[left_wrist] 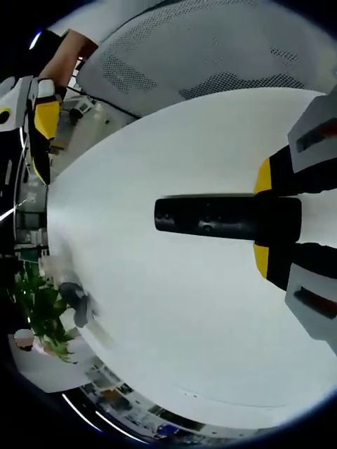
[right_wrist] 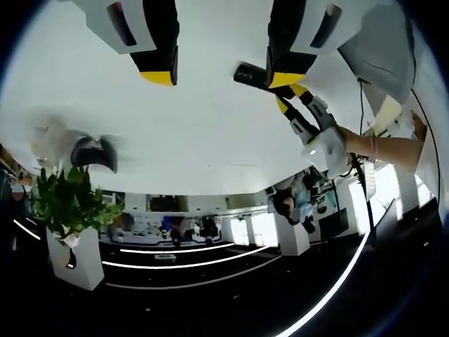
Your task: Press the specified remote control buttons in sequence, fully releasing each button before pressing the next.
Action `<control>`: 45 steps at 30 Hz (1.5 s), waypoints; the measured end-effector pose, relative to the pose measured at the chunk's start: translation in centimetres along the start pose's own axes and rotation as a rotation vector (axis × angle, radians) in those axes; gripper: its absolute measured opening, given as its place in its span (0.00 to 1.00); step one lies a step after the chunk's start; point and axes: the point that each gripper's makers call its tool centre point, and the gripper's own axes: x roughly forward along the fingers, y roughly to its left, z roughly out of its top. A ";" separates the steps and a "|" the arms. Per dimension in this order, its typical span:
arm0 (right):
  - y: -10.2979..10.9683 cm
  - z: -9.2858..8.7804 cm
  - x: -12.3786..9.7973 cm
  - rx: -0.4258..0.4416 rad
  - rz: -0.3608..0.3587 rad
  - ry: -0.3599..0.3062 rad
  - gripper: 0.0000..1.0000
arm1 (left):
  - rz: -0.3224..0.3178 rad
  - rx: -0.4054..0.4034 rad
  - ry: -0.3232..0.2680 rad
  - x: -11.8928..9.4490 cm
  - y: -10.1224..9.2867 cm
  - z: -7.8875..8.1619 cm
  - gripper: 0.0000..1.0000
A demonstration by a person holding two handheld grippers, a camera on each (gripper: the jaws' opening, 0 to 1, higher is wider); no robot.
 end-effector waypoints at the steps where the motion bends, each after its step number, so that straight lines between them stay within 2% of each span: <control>1: 0.1 -0.1 0.1 -0.004 0.005 0.005 0.48 | -0.001 -0.001 -0.001 0.0 -0.2 0.0 0.24; 10: 1.4 -0.7 0.8 -0.057 0.057 0.051 0.47 | -0.014 0.005 -0.012 0.0 -2.3 -0.1 0.24; 17: 2.4 -1.2 1.3 -0.156 0.119 0.115 0.43 | -0.017 0.019 -0.029 0.0 -4.1 -0.1 0.24; 22: 3.2 -1.4 1.7 -0.196 0.163 0.144 0.40 | -0.026 0.015 -0.038 0.0 -5.1 -0.1 0.24; 30: 5.4 -3.8 2.3 -0.322 0.309 0.285 0.35 | -0.036 0.025 -0.048 -0.1 -6.6 -0.2 0.24; 36: 6.4 -5.4 2.5 -0.442 0.377 0.384 0.32 | -0.031 0.061 -0.039 -0.1 -7.4 -0.3 0.24; 45: 7.7 -8.0 2.1 -0.532 0.476 0.510 0.30 | -0.053 0.105 -0.016 -0.1 -8.9 -0.4 0.24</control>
